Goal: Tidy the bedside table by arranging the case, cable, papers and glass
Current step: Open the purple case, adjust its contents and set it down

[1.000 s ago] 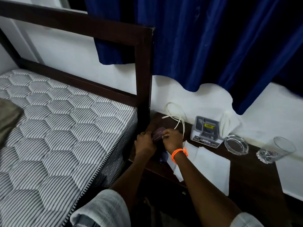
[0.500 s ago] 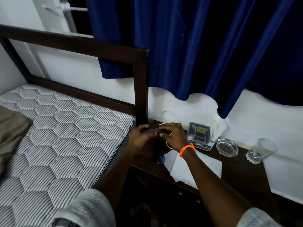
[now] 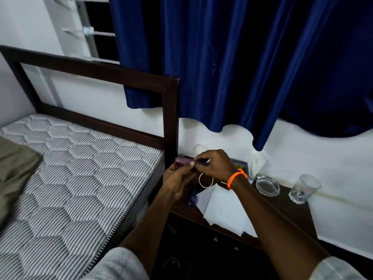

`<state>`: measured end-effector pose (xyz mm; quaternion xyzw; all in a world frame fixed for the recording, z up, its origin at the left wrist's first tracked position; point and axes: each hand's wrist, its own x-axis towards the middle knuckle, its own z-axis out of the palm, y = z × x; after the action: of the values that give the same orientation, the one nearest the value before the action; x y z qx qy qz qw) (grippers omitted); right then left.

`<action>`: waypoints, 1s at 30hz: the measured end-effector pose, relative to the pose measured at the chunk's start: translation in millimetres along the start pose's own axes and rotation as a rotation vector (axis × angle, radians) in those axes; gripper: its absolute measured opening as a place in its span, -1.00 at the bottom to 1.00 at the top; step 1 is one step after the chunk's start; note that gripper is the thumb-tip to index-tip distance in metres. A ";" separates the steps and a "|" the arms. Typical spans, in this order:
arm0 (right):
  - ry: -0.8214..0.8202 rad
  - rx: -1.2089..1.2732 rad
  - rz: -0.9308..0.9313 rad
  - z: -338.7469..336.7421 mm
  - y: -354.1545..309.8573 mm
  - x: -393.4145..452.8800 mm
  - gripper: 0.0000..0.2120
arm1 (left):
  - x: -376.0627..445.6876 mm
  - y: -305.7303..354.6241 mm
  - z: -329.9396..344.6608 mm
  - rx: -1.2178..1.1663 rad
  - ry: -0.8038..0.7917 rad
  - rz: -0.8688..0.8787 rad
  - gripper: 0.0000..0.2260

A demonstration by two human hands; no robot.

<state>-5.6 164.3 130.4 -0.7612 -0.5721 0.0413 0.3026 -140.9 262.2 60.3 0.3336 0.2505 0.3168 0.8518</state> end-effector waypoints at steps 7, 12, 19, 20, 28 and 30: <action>-0.126 -0.368 -0.215 -20.9 -20.9 8.8 -0.79 | -5.2 8.6 7.4 -0.021 0.038 0.027 -0.64; -0.128 -0.619 -0.339 -8.8 -33.1 10.9 -0.76 | -8.3 17.9 10.6 -0.084 0.074 0.041 -0.64; -0.032 -0.696 -0.423 5.0 -25.4 10.1 -0.58 | -8.2 27.8 10.7 -0.087 0.048 0.030 -0.61; -0.027 -0.666 -0.432 4.8 -25.6 11.2 -0.59 | -7.9 29.2 10.1 -0.091 0.040 0.028 -0.60; 0.031 0.078 -0.088 -7.8 -23.1 21.0 -0.63 | -10.5 33.9 -6.2 -0.275 -0.102 0.020 -0.57; -0.004 0.261 0.028 -8.7 -18.3 19.4 -0.57 | -10.2 36.7 -8.5 -0.299 -0.125 0.009 -0.53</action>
<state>-10.9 181.1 152.3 -0.7231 -0.5520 0.1211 0.3972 -166.9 279.6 83.6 0.2235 0.1456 0.3331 0.9044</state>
